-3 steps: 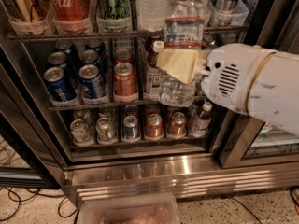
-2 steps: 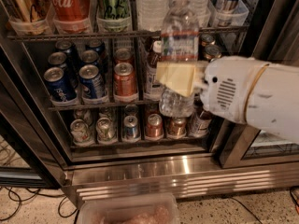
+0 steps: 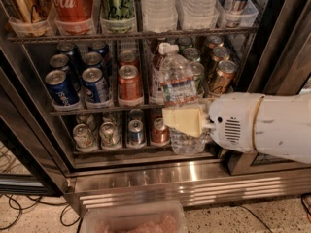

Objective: Pick water bottle from top shelf of fridge

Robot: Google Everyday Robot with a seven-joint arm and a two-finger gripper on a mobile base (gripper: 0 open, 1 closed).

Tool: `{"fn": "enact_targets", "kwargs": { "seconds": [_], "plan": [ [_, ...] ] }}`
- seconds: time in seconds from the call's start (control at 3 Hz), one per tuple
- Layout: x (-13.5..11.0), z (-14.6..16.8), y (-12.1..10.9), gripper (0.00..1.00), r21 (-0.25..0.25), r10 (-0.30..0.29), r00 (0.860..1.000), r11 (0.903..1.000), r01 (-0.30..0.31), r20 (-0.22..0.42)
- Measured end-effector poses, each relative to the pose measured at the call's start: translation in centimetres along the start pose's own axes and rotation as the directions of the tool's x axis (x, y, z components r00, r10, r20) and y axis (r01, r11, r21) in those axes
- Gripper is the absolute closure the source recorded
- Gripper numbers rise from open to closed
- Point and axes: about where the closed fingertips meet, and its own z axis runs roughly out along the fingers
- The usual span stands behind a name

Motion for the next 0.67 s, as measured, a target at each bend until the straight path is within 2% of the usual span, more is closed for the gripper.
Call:
{"fn": "enact_targets", "kwargs": {
  "seconds": [0.33,0.67],
  "plan": [
    [-3.16,-0.42,0.20,1.00,-0.003,0.013,0.997,0.9999,-0.013,0.078],
    [-3.16,-0.42,0.20,1.00,-0.003,0.013,0.997,0.9999,-0.013,0.078]
  ]
}}
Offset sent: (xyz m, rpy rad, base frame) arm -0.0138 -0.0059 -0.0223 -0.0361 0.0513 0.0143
